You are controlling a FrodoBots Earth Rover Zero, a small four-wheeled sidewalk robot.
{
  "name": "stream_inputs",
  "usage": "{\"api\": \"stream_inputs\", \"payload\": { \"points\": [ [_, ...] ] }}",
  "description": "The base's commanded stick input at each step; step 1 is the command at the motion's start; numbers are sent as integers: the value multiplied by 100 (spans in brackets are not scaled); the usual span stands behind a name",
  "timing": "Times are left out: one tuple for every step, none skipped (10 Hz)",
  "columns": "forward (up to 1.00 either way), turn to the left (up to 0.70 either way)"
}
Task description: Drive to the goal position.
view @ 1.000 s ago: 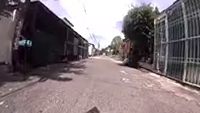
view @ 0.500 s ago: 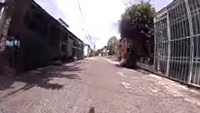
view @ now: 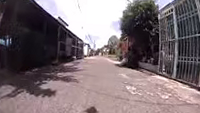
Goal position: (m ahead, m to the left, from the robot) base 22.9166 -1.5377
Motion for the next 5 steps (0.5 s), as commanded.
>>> {"api": "stream_inputs", "payload": {
  "points": [
    [70,0],
    [70,0],
    [70,0],
    [70,0],
    [70,0]
  ]
}}
